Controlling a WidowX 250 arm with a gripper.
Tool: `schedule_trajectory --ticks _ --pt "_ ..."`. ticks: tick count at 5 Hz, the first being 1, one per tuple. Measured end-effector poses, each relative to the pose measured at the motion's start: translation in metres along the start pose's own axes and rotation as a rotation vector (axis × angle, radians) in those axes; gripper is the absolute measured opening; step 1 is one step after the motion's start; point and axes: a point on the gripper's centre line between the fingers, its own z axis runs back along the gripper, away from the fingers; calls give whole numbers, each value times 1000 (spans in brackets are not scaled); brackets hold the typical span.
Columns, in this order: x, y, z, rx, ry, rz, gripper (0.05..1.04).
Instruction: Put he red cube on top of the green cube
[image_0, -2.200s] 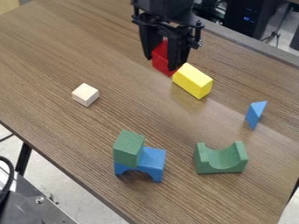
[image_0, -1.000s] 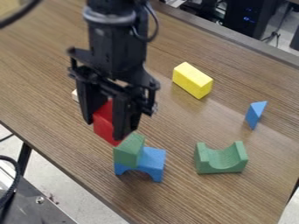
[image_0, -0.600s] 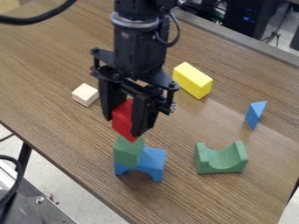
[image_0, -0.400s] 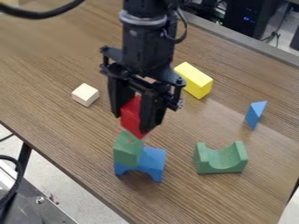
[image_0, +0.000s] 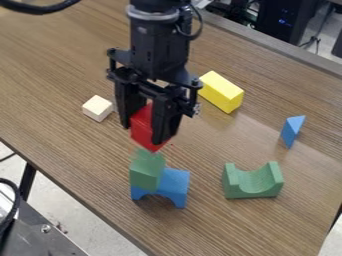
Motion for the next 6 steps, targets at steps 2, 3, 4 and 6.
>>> schedule_trajectory --ticks 2,3,4,6 --pt "-4 2 -6 17 60 -4 577" --pt "-3 -1 -10 20 81 -15 577" --pt "0 -4 -13 6 79 -23 577" --pt "0 -5 -20 4 100 -38 577"
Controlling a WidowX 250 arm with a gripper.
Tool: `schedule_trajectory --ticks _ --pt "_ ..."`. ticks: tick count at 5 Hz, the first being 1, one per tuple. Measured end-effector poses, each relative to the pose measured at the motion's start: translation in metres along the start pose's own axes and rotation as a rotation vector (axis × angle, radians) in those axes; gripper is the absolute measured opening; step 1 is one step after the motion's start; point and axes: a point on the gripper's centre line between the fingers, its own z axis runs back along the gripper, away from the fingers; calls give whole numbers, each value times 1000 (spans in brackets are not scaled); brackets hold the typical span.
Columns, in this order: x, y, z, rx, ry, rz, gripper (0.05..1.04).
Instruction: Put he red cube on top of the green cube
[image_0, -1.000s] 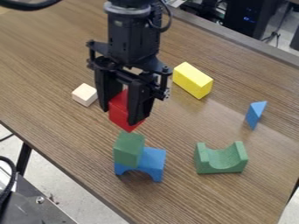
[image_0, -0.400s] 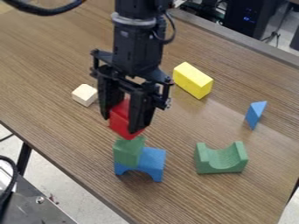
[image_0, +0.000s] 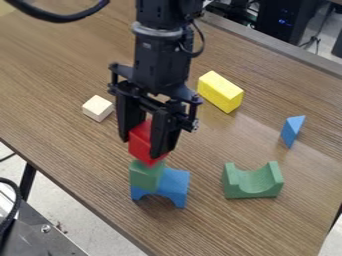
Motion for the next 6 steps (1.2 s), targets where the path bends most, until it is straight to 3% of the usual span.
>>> schedule_trajectory --ticks 1,2,3,4,5,6 --pt "0 2 -5 8 22 4 636" --pt "-2 3 -7 31 51 1 937" --pt "-1 1 -6 23 48 9 1001" --pt "-1 -1 -5 11 44 17 998" --pt "3 -6 28 -7 -79 10 998" --pt "10 -5 55 33 -149 19 998"
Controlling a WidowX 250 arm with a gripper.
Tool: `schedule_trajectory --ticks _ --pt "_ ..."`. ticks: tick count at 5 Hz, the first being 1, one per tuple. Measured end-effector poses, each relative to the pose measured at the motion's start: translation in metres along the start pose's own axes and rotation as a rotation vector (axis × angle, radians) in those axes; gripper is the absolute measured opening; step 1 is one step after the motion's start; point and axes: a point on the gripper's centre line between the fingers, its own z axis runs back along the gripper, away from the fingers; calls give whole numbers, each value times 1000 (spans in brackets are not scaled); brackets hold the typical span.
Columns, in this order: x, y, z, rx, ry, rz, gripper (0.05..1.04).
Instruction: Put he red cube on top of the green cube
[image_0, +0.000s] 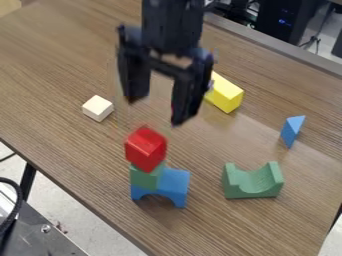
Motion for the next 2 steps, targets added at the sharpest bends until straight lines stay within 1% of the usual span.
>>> schedule_trajectory --ticks 1,2 --pt "8 8 4 29 11 29 998" --pt "19 20 -11 65 80 102 998"
